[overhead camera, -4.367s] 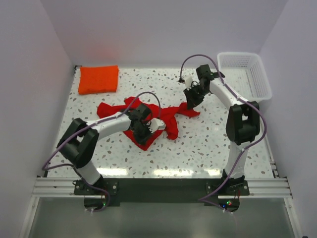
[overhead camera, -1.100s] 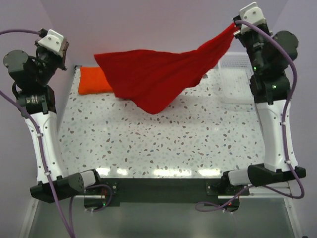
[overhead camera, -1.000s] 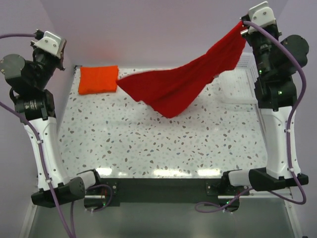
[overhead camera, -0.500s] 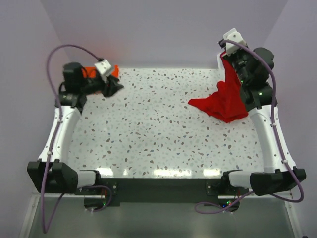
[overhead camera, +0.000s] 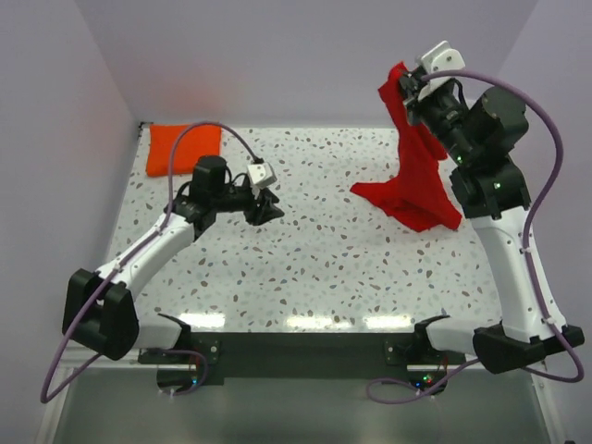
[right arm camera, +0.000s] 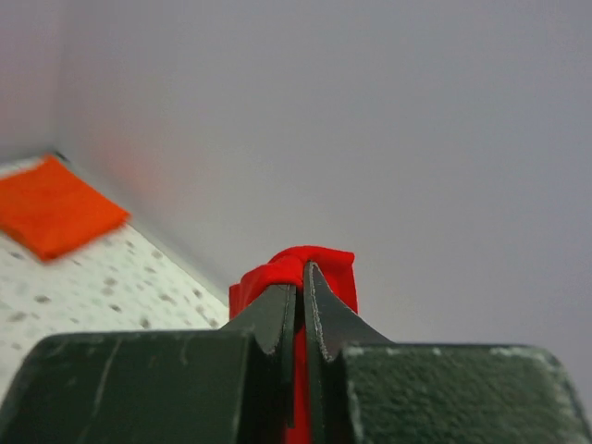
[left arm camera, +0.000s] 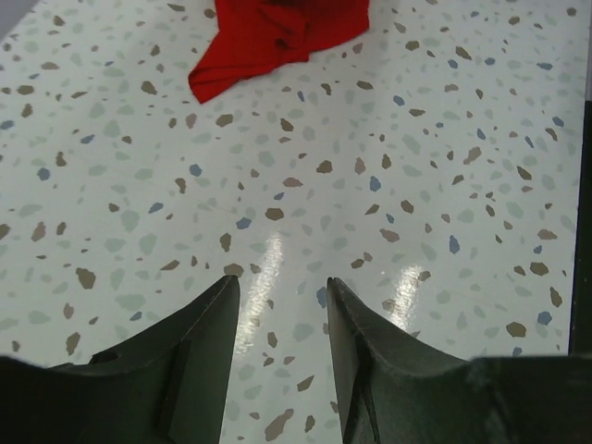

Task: Fold and stack the t-shirts
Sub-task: Flatten the tshirt out

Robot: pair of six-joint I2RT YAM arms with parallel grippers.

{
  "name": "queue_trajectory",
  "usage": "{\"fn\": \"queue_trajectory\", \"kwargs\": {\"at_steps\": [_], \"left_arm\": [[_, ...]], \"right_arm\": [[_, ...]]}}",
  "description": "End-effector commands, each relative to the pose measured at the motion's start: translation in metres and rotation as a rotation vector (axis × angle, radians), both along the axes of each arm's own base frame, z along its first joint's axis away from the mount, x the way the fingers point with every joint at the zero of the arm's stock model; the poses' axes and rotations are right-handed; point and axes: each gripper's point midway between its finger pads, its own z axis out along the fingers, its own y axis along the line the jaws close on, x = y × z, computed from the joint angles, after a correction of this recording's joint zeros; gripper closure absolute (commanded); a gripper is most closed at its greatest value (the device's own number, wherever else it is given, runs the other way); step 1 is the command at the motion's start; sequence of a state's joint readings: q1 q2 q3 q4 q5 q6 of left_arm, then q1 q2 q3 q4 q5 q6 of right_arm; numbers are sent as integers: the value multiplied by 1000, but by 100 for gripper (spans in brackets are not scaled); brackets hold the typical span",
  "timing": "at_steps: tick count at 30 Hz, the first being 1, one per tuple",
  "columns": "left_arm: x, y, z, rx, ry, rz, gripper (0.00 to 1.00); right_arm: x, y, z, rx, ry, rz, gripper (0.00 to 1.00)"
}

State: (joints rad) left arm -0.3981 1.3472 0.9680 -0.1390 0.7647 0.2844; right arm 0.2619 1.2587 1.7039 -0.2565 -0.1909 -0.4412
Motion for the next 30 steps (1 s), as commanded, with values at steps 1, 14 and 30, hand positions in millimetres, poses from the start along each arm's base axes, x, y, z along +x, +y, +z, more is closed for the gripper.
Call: {"fn": "queue_trajectory", "kwargs": {"at_steps": [1,14,30], "left_arm": [[15,15,58,-131,-135,73,52],[-15,104,50,-4,-59,308,54],[-106,76,-74,414,236,-147,52]], "right_arm": [[-71,54,92,186,-184,308,100],[36,97,53,358,-53,108,100],[63,18,-244,-80,389,-172,100]]}}
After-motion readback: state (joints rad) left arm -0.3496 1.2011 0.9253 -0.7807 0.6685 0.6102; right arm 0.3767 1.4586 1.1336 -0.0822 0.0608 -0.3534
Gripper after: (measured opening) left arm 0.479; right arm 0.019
